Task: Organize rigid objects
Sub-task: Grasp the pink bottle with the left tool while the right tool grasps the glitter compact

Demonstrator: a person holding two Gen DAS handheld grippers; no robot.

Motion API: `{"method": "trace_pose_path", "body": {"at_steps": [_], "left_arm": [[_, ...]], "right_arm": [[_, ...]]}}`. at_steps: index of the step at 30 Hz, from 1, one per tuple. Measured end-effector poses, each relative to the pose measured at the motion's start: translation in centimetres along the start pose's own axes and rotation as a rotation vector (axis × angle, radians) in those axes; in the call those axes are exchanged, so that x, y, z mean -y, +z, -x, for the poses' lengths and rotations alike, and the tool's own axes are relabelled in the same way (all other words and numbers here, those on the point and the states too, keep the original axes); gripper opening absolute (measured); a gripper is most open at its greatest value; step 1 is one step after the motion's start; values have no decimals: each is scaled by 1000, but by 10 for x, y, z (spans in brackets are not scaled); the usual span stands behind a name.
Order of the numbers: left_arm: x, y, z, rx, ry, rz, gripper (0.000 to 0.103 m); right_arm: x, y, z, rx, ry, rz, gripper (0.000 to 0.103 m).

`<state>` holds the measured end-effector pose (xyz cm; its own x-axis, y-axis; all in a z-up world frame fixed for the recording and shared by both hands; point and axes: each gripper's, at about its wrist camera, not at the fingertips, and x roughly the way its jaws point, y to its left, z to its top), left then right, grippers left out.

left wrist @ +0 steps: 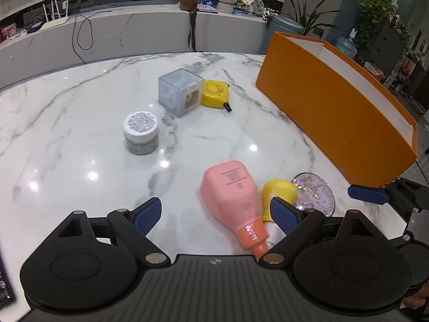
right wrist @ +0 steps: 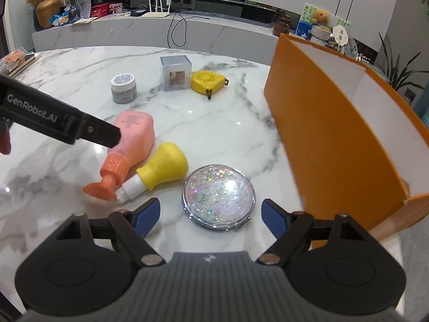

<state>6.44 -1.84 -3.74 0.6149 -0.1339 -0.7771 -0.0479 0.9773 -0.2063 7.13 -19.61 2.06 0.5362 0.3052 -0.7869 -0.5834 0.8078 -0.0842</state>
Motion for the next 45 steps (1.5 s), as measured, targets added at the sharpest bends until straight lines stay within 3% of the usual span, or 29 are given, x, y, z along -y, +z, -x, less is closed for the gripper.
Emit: {"method": "trace_pose_path", "body": {"at_steps": [10,20,24,29,45], "left_arm": [[17,0,-12,9,-9,-29,103],[12,3,-25,-5,40,-28,85],[9,1,-25,-8,35,-45,84],[7,2,-19,-8,80,-95,77],[-9,0,-29,-3,100,-74,70]], "right_arm": [[12,-3,-13,-16,3,-69,79],[17,-5,-25,-26,26,-90,77],[16,-3,-29,-25,32,-91,76],[16,-1,-33,-17,33,-96,75],[17,0,-37,22,32,-105,77]]}}
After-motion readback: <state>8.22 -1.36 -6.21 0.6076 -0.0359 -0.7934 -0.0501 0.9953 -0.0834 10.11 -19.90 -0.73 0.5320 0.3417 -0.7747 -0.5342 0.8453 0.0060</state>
